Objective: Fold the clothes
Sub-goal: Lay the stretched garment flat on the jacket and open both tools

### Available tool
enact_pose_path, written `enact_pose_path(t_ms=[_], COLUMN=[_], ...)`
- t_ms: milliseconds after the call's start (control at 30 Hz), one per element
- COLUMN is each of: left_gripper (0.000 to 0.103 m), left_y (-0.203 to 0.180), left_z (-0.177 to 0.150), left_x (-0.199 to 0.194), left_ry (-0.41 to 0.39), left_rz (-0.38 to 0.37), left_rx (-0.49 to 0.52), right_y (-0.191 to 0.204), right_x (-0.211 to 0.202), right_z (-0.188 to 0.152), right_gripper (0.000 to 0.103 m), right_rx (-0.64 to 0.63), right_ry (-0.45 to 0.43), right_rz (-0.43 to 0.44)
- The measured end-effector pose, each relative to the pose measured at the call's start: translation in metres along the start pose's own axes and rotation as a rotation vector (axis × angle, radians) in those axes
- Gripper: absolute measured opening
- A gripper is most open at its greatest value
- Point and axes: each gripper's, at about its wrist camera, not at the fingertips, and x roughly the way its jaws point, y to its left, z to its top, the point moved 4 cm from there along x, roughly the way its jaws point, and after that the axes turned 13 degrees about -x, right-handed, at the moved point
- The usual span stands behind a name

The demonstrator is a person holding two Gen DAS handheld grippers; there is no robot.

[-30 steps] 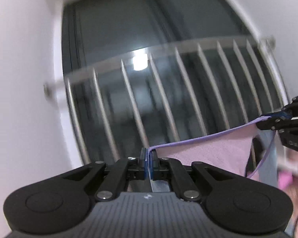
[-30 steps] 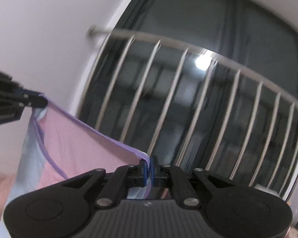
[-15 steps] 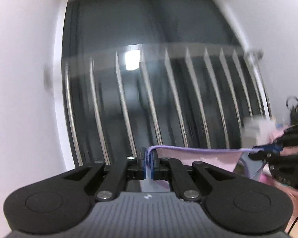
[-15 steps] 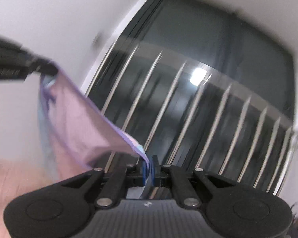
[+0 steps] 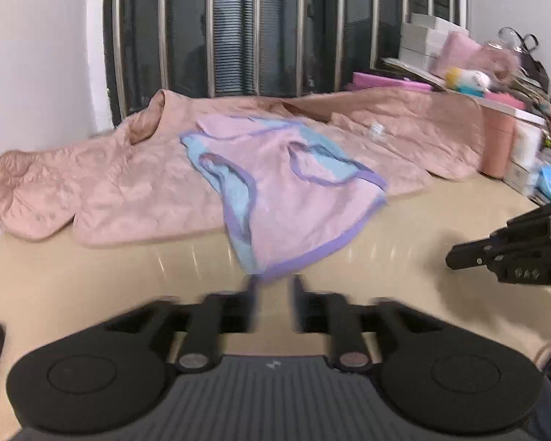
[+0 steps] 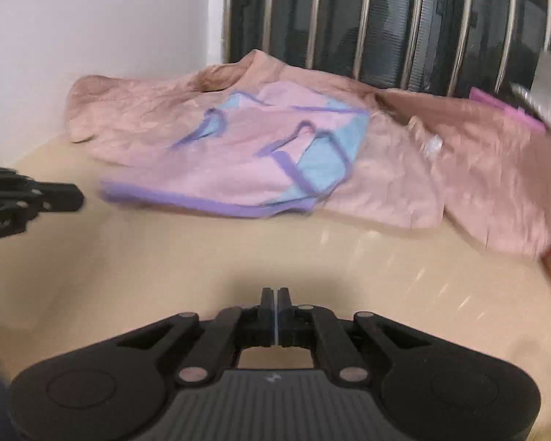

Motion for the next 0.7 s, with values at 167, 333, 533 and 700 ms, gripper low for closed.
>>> enact_pose_path(t_ms=[167, 333, 533, 700], left_gripper=[0.058, 0.049, 0.001, 0.000], left_y=[0.005, 0.002, 0.001, 0.001], left_z=[0.032, 0.067, 0.070, 0.068], left_x=[-0.016, 0.054, 0.108, 0.095], left_ry=[-0.038, 0.014, 0.136, 0.100], left_rz=[-0.132, -0.040, -0.059, -0.075], left_rx=[-0.136, -0.087, -0.127, -0.155], right_y=[-0.016, -0.043, -0.055, -0.056], right_x=[-0.025, 0.039, 0.107, 0.087], right_z=[0.034, 0.092, 0.104, 0.078], right_gripper=[0.042, 0.035, 0.023, 0.003], right_rx=[0.012, -0.015, 0.012, 0.059], right_ry=[-0.157, -0.156, -0.021, -0.047], right_rz=[0.067, 0.007, 0.055, 0.038])
